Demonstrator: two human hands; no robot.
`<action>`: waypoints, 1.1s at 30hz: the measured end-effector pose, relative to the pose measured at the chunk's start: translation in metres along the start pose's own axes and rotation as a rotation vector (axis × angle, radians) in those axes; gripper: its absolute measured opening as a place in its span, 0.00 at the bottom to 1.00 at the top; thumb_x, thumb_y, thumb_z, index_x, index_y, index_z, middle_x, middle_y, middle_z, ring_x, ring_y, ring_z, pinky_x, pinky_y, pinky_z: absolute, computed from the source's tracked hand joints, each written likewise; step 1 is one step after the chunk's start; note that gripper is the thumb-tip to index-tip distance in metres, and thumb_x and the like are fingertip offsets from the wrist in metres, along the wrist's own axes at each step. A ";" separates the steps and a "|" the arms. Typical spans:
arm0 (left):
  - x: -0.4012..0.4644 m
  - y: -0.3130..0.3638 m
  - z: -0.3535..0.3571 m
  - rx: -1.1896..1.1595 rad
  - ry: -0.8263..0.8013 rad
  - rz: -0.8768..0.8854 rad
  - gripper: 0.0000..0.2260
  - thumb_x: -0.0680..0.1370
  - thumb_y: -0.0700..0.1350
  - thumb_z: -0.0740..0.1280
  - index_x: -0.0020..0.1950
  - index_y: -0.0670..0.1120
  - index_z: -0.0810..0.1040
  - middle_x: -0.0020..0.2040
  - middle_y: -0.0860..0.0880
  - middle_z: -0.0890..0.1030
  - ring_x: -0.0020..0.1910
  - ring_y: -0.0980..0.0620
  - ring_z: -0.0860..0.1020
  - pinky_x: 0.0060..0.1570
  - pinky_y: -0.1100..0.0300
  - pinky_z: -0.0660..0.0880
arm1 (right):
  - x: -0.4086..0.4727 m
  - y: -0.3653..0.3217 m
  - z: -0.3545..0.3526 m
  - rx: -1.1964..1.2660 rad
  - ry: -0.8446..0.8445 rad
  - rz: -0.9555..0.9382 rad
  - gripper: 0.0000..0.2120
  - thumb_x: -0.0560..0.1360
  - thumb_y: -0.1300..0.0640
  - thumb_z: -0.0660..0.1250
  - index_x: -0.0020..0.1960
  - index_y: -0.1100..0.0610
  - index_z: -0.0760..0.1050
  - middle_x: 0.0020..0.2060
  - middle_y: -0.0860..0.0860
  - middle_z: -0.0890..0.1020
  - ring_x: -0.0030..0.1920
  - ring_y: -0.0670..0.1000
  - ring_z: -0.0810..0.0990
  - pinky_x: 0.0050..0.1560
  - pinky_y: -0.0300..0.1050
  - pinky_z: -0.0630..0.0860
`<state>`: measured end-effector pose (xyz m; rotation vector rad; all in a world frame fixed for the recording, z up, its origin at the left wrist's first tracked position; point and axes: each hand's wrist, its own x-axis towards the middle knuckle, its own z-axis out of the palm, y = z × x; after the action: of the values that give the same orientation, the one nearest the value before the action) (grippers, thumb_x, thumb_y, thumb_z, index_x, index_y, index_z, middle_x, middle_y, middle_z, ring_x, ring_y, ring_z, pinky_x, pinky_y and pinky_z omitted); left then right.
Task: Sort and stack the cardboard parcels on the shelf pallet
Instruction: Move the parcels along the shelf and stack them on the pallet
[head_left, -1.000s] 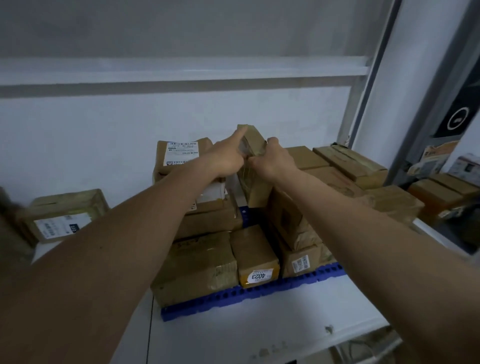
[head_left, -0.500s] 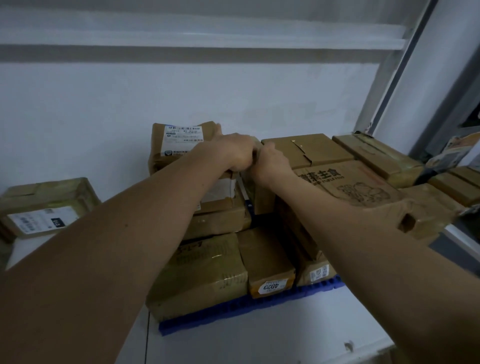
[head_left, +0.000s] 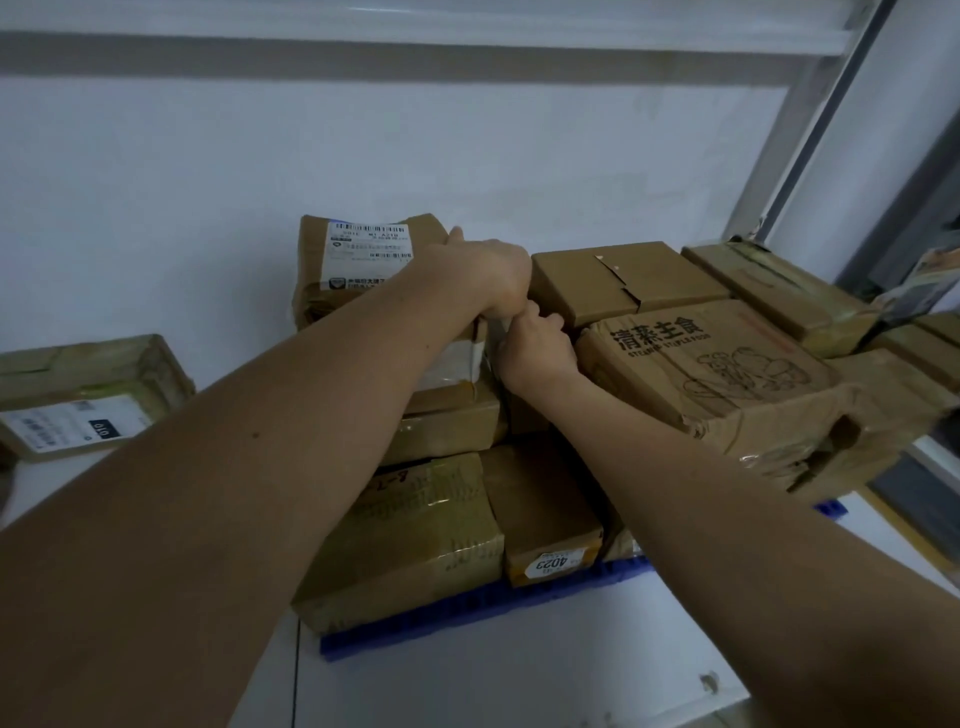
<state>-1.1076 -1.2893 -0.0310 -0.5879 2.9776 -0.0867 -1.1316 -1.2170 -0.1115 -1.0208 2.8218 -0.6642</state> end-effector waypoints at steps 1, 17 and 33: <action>0.000 -0.001 0.001 0.000 0.017 0.012 0.08 0.78 0.39 0.59 0.43 0.45 0.77 0.45 0.47 0.78 0.53 0.47 0.75 0.73 0.42 0.48 | -0.001 0.000 0.003 0.006 -0.005 0.019 0.23 0.78 0.59 0.62 0.69 0.63 0.59 0.62 0.64 0.68 0.59 0.62 0.73 0.53 0.50 0.73; -0.009 -0.001 0.002 -0.017 0.078 0.036 0.16 0.75 0.35 0.58 0.59 0.45 0.78 0.59 0.46 0.79 0.58 0.47 0.74 0.74 0.46 0.49 | -0.017 0.008 0.015 -0.616 0.037 -0.190 0.17 0.80 0.57 0.53 0.64 0.64 0.70 0.61 0.62 0.71 0.60 0.61 0.70 0.59 0.53 0.70; -0.018 -0.004 0.006 -0.035 0.152 0.034 0.13 0.79 0.40 0.59 0.61 0.44 0.76 0.59 0.46 0.79 0.61 0.47 0.74 0.74 0.48 0.48 | -0.026 0.010 0.017 -0.437 -0.149 -0.178 0.22 0.77 0.62 0.63 0.69 0.60 0.62 0.65 0.63 0.66 0.61 0.64 0.70 0.56 0.52 0.74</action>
<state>-1.0889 -1.2868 -0.0352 -0.5581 3.1414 -0.0802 -1.1135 -1.1999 -0.1328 -1.3303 2.8236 0.0329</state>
